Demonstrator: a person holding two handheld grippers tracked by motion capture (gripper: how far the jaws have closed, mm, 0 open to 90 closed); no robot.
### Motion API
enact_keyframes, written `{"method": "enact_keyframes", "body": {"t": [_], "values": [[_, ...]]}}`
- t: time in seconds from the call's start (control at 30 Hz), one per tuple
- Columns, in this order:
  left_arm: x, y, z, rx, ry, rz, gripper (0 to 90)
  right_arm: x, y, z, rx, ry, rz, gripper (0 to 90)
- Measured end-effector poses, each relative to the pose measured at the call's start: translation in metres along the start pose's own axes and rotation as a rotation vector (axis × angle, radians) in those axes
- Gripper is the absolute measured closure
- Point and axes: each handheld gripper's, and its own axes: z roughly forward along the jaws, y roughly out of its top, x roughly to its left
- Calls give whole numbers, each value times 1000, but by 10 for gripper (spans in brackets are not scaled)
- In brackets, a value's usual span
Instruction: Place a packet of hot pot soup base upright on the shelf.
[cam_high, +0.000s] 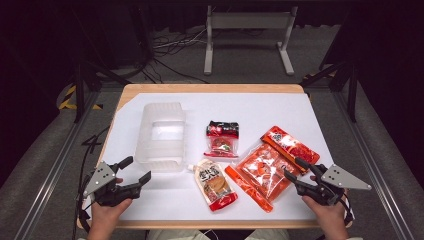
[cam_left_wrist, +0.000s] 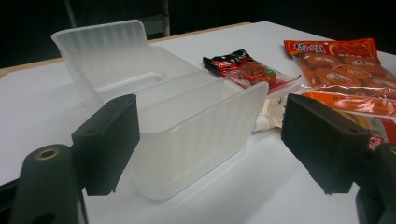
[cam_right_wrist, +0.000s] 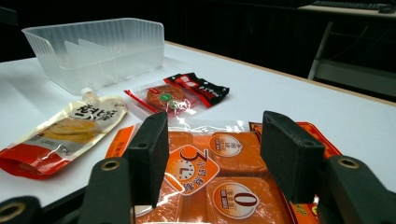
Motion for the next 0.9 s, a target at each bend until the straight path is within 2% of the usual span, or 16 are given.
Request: {"method": "enact_keyframes", "body": {"t": [0.23, 0.53, 0.9], "values": [[-3, 1, 3, 12, -3, 12, 202, -7, 6, 0, -6, -21, -4, 419], [-5, 1, 6, 18, -3, 25, 202, -26, 11, 8, -2, -46, 35, 393], [-5, 1, 8, 15, -3, 28, 201, -44, 15, 11, 6, -68, 78, 378]]}}
